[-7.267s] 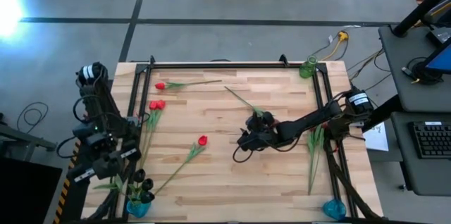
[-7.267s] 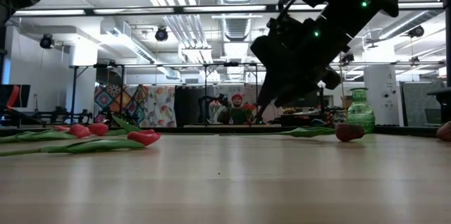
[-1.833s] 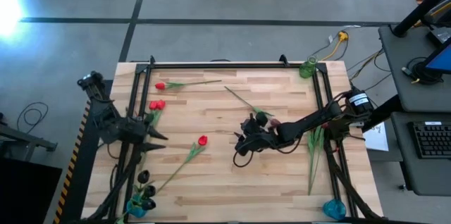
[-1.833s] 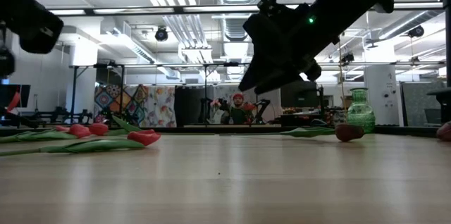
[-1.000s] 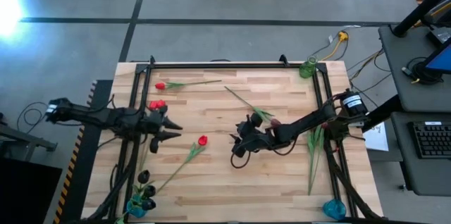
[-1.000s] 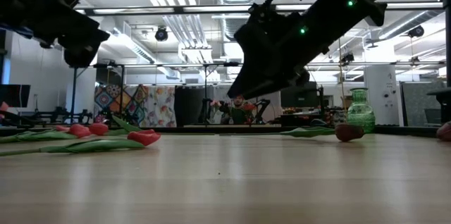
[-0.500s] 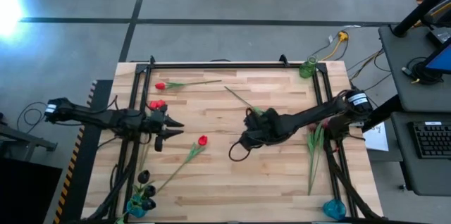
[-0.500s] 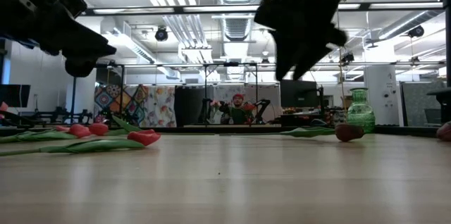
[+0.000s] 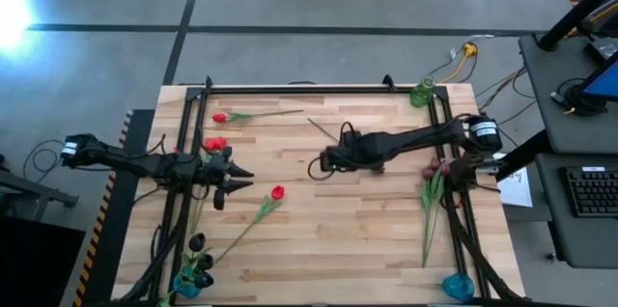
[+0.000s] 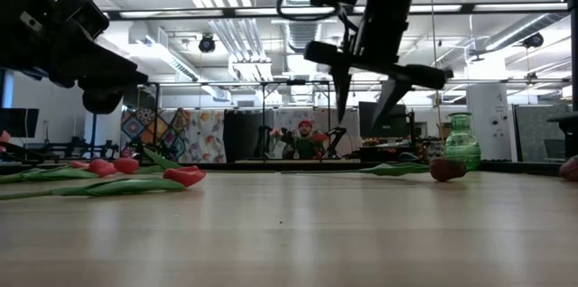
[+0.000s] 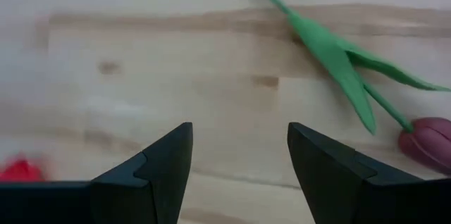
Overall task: Sort flowers into vase by color
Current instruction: Put the dark red tulip into the green vase
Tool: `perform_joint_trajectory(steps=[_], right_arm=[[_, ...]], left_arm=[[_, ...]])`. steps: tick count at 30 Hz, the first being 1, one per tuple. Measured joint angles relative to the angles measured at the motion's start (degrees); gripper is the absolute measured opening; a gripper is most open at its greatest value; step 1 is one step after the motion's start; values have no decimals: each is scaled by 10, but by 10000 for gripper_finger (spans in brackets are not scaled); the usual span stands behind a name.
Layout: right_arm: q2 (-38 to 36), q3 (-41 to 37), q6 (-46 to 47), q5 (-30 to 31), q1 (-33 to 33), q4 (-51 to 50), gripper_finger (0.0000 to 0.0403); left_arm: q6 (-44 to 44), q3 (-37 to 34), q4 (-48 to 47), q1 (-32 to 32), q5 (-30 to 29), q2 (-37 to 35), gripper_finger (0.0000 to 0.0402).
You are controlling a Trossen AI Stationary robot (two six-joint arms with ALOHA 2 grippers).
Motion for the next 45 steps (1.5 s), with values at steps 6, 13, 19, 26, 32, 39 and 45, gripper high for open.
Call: perform_joint_trajectory(steps=[6, 13, 19, 26, 32, 39, 45], right_arm=[[0, 0, 82, -49, -39, 2, 224], [1, -2, 209, -37, -37, 9, 224], [3, -4, 264, -32, -36, -45, 224], [21, -4, 216, 14, -28, 193, 224], [30, -3, 141, 14, -33, 371, 224], [30, -2, -110, 99, -33, 493, 224], [35, -3, -84, 209, -53, 501, 224]], left_arm=[[10, 0, 1, 0, 0, 1, 107], [1, 0, -11, 0, 0, 8, 107], [-2, 0, -38, -3, 0, 15, 107], [-19, 0, -47, -8, 36, 18, 107], [-19, 0, -51, -11, 51, 22, 107], [-14, 0, -52, -11, 62, 25, 107], [-24, 0, -50, -11, 62, 25, 107]])
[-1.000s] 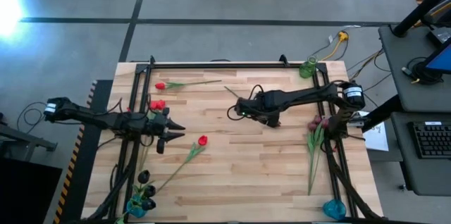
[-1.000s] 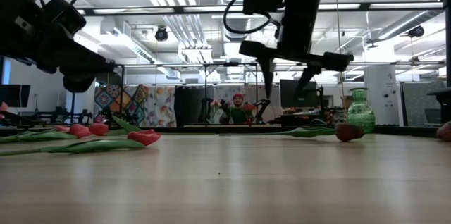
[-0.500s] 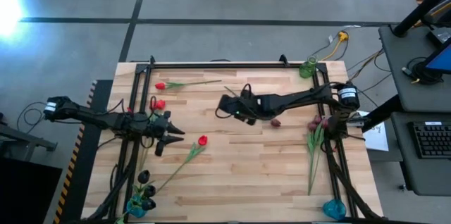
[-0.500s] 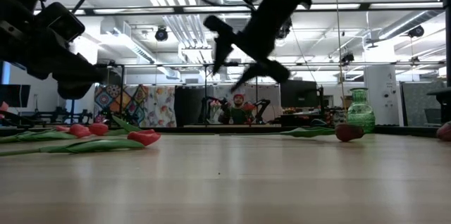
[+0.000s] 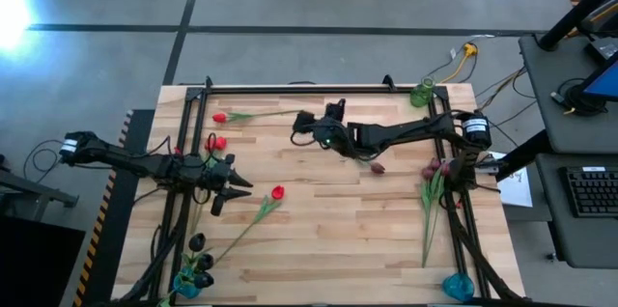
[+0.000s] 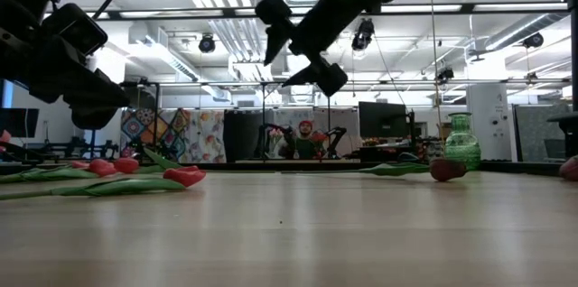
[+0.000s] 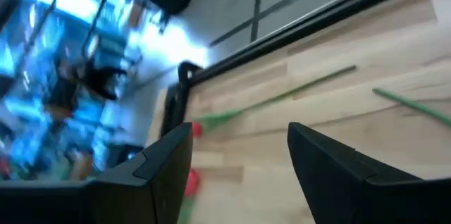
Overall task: Sort flowers into vase by color
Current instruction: Put the dark red tulip into the green vase
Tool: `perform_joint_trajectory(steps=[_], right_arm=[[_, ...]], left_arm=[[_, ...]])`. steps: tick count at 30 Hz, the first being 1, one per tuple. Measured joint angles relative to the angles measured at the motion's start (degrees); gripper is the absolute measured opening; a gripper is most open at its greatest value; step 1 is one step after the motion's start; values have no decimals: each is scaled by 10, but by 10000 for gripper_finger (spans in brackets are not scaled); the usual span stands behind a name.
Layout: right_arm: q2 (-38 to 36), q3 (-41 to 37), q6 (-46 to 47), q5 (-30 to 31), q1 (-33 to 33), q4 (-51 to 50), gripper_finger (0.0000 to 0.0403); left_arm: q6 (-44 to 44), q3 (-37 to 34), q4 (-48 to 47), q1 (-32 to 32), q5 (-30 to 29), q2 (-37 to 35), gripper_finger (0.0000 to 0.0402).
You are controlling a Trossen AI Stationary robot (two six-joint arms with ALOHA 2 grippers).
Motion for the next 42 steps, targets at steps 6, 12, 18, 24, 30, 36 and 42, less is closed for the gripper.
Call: perform_joint_trajectory(steps=[6, 12, 18, 24, 30, 36, 42], right_arm=[[7, 0, 417, -33, -29, -31, 224], [11, 0, 618, -75, -73, -76, 224], [26, 0, 759, -140, -99, -163, 224], [24, 0, 791, -247, -136, -208, 224], [22, -1, 805, -339, -163, -417, 224], [12, 6, 818, -383, -149, -446, 224], [12, 7, 821, -391, -147, -575, 224]], left_arm=[[-12, 0, 32, 0, -28, 0, 107], [-20, 1, 31, 0, -31, 3, 107], [-19, 1, 31, 0, -32, 12, 107], [-11, 1, 31, 0, -33, 27, 107], [-7, 1, 30, 0, -33, 43, 107], [11, 2, 32, 0, -33, 53, 107], [10, 2, 34, 0, -33, 53, 107]])
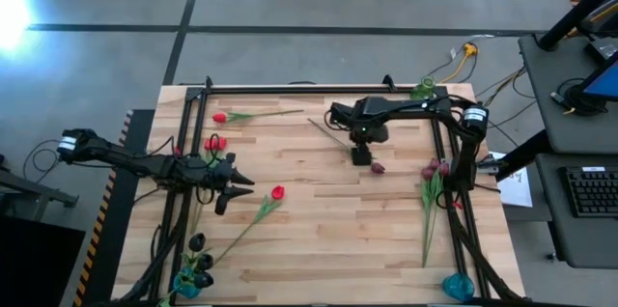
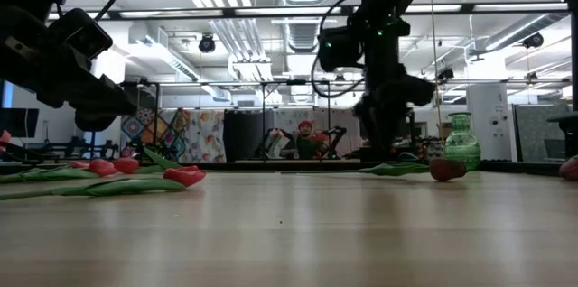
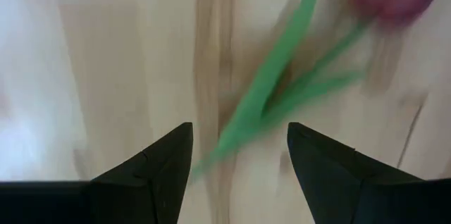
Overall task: Sort flowers into vase by color
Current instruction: Put the dark red tulip into the green vase
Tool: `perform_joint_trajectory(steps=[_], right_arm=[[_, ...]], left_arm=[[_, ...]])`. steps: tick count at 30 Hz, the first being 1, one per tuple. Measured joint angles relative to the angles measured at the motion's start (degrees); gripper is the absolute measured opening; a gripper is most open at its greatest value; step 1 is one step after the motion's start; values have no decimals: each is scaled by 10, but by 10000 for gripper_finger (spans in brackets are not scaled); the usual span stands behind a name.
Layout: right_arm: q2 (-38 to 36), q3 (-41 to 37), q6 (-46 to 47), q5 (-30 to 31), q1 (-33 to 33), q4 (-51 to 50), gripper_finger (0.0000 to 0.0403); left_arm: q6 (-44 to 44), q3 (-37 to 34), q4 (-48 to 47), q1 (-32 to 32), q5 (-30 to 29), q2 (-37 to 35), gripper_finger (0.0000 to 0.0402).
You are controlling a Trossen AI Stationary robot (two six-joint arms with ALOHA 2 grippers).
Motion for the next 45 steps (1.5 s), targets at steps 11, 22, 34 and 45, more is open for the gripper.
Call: perform_joint_trajectory(steps=[11, 22, 34, 45], right_arm=[[27, -4, 8, -3, 15, 18, 224], [83, 17, -4, -7, -1, 29, 224], [62, 19, -350, 169, -11, -81, 224], [62, 18, -450, 132, -5, -64, 224]], left_arm=[[-12, 0, 27, 0, 0, 0, 107], [-32, 0, 29, 0, 1, -1, 107], [-30, 0, 37, 0, 1, -1, 107], [-15, 0, 77, 0, 1, -1, 107]])
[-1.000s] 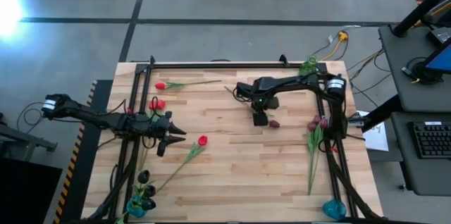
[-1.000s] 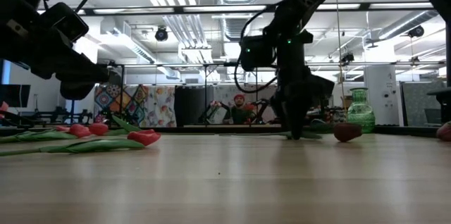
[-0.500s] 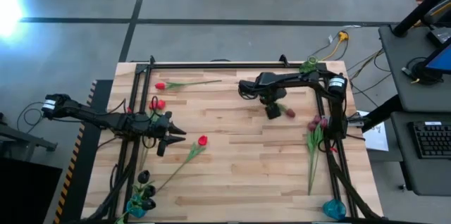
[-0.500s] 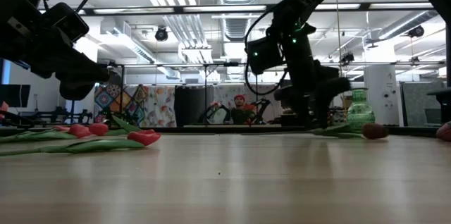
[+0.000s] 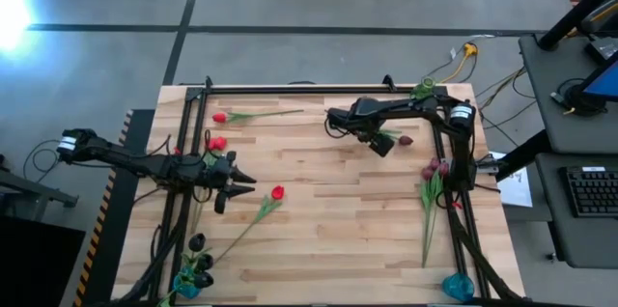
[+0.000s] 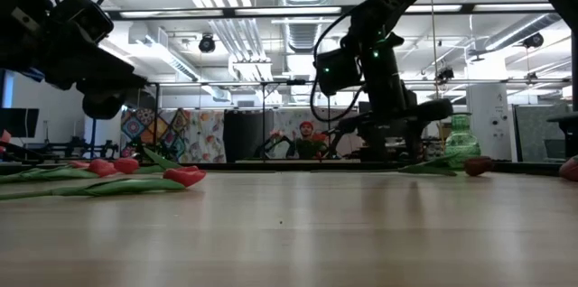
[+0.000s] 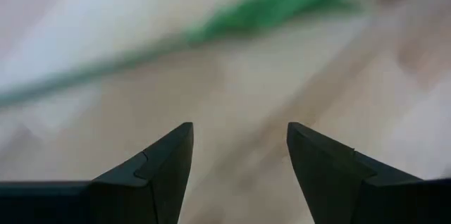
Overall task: Sort flowers into vase by color
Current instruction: Put the dark red tulip into the green vase
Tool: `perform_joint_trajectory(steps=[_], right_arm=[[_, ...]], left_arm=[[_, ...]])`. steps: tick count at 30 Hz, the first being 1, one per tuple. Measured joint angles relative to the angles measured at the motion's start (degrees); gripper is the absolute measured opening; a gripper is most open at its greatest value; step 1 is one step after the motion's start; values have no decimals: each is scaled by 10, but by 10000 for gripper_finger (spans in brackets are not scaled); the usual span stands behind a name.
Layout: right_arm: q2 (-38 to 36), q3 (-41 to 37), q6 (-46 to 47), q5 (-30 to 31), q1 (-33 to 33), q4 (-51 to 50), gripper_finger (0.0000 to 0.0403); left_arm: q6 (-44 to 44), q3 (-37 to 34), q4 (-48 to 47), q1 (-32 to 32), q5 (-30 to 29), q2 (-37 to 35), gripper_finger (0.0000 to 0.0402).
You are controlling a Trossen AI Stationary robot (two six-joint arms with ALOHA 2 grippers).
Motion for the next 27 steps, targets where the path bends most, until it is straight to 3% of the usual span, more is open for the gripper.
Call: perform_joint_trajectory(steps=[4, 6, 10, 13, 20, 27], right_arm=[[0, 0, 45, -102, 12, 20, 224], [0, 0, 53, -114, 21, 22, 224], [0, 0, 141, -83, 23, 55, 224], [5, 0, 175, -12, 24, 57, 224], [10, 0, 152, 26, 21, 62, 224], [3, 0, 117, 49, 10, -34, 224]], left_arm=[[0, 0, -1, 0, 0, 1, 107], [0, 0, -1, 0, 0, 1, 107], [-3, 0, -1, 0, 0, 2, 107], [-8, 0, -1, 0, 0, 2, 107], [1, 0, 30, 0, -6, 0, 107], [40, 0, 70, 0, -12, 4, 107]])
